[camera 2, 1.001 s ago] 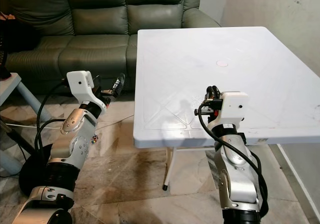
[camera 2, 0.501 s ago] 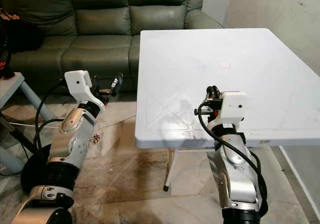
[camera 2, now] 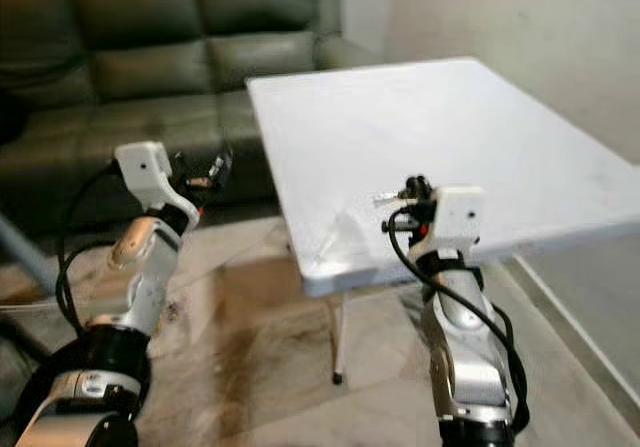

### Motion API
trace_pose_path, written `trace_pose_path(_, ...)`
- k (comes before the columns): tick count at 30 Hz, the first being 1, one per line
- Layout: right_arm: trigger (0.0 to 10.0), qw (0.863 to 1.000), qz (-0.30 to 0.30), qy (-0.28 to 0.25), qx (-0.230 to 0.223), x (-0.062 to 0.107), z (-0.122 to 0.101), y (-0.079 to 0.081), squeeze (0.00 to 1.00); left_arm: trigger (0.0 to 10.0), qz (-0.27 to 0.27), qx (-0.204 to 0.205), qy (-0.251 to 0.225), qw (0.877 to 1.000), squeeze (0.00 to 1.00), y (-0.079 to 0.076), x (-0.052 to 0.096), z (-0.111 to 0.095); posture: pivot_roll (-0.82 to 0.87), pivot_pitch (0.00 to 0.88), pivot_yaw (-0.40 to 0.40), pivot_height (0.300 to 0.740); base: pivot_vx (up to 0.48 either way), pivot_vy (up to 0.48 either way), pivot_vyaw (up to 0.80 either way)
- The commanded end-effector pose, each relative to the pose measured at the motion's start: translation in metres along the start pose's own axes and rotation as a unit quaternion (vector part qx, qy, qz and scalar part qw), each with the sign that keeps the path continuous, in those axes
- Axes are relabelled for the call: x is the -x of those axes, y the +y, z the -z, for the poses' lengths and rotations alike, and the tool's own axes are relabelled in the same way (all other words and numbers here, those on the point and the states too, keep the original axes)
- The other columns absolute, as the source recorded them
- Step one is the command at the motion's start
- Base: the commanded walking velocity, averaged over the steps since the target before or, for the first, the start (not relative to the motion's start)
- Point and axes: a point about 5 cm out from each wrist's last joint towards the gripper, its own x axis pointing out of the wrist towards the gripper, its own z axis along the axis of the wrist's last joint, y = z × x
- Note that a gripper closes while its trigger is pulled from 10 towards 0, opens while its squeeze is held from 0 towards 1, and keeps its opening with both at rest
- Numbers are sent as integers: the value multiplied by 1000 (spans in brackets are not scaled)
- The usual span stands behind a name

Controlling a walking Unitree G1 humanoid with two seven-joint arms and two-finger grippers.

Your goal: Hang keys on a hook

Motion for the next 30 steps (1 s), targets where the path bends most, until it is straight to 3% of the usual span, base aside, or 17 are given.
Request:
trace_pose_path(1, 10000, 1000, 1, -5, -4, -1, -3, 1, 0, 10000, 3, -4, -5, 1000, 0, -2, -2, -4, 26, 0, 24, 740, 0, 0, -756)
trace_pose_path(13, 10000, 1000, 2, -6, -9, -1, -3, 2, 0, 10000, -10, -16, 20, 1000, 0, -3, -3, 2, 19, 0, 26, 740, 0, 0, -734)
trace_pose_path(15, 10000, 999, 1, -22, -30, 1, -7, 3, 0, 10000, -10, -18, 21, 1000, 0, -4, -3, 4, 19, 0, 24, 740, 0, 0, 0)
trace_pose_path(30, 10000, 1000, 0, -11, -23, 12, -4, 2, 0, 10000, -1, 9, 35, 999, 0, -4, 1, 7, 8, 5, 21, 740, 0, 0, 0)
